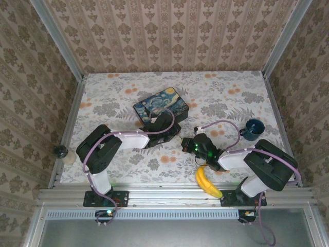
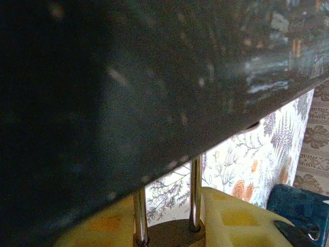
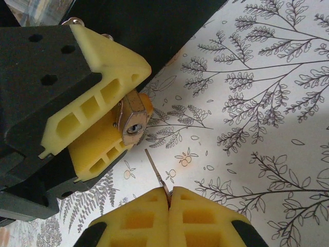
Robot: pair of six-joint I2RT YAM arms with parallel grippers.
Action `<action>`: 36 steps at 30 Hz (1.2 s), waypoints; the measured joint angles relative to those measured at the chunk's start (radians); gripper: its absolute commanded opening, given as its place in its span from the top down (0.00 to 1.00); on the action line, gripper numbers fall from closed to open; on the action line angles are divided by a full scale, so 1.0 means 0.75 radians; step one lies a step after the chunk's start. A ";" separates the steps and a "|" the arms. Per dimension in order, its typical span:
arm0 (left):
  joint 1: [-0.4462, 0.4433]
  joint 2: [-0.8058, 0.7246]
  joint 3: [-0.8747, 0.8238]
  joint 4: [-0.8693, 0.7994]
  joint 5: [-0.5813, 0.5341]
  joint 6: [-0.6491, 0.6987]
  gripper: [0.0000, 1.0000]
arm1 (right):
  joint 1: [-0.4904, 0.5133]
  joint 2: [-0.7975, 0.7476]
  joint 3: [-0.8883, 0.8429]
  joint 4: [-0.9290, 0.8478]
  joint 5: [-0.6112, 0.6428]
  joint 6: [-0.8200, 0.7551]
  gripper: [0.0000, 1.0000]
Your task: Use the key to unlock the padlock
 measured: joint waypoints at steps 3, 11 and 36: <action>0.001 0.003 0.000 0.008 0.001 -0.002 1.00 | 0.000 -0.009 0.000 0.000 0.015 -0.001 1.00; 0.000 0.012 0.001 0.037 0.002 -0.006 1.00 | 0.000 -0.013 0.000 0.001 0.020 -0.001 1.00; 0.000 0.020 0.001 0.064 0.007 -0.012 1.00 | -0.009 -0.013 0.000 0.046 0.049 -0.001 1.00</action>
